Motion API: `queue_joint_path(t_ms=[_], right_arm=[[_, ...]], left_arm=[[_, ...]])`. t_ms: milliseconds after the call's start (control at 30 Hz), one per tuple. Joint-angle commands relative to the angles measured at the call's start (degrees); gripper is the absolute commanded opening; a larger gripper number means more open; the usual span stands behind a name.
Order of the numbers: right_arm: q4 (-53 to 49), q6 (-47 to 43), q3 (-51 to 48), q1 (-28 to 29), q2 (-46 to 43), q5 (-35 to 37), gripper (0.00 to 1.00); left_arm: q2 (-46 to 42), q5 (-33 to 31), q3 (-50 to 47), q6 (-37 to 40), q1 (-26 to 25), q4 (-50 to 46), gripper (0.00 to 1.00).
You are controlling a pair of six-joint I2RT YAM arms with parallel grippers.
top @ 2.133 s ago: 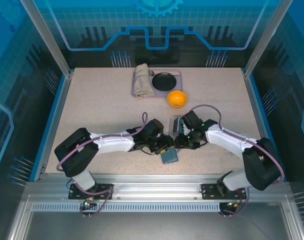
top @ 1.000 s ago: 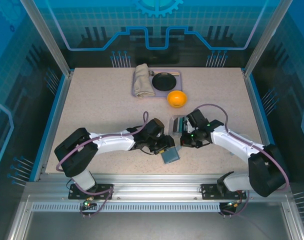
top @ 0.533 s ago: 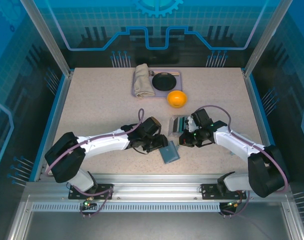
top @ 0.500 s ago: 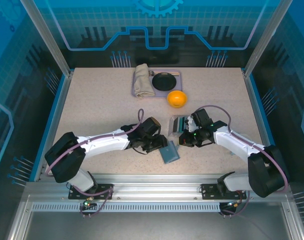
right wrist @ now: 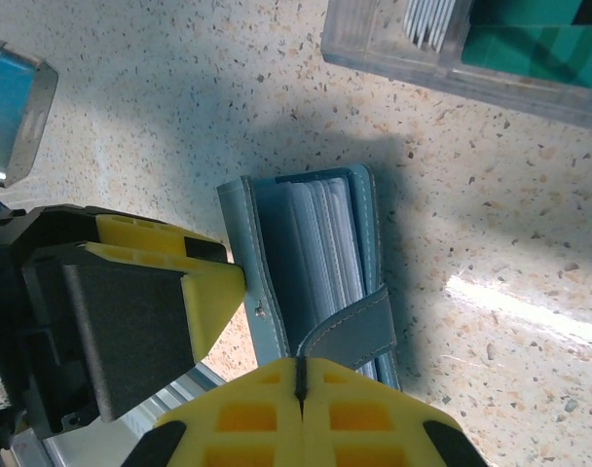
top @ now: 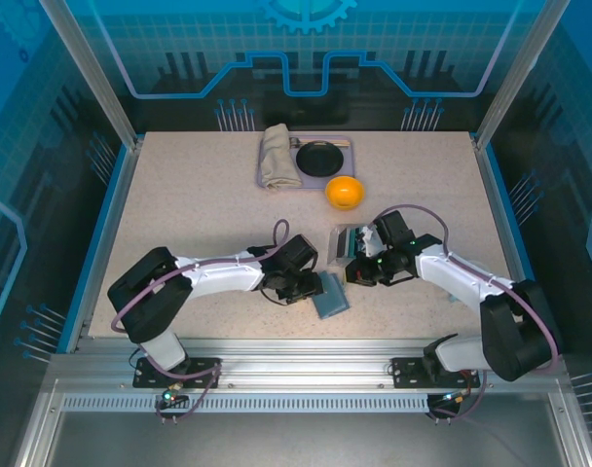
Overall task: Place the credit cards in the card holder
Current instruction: Close the button on the card holder.
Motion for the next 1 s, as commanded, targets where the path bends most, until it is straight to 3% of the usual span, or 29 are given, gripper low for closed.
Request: queue_joint_path(t_ms=[0,500,967], right_arm=[[-0.1,-1.1,0.0,-0.8,0.9,-2.1,0.0],[1.6,-1.1,-0.1,-0.2,1.7,-6.9,0.0],[2.5,0.0,0.4,4.1,7.2,-4.4,0.0]], left_arm=[[0.3,0.2,0.6,-0.6,0.4,-1.3,0.42],[6.1,3.2,3.4,0.0,-0.8,4.0,0.42],[7.1,4.3,1.8,-2.6,-1.0,9.5,0.37]])
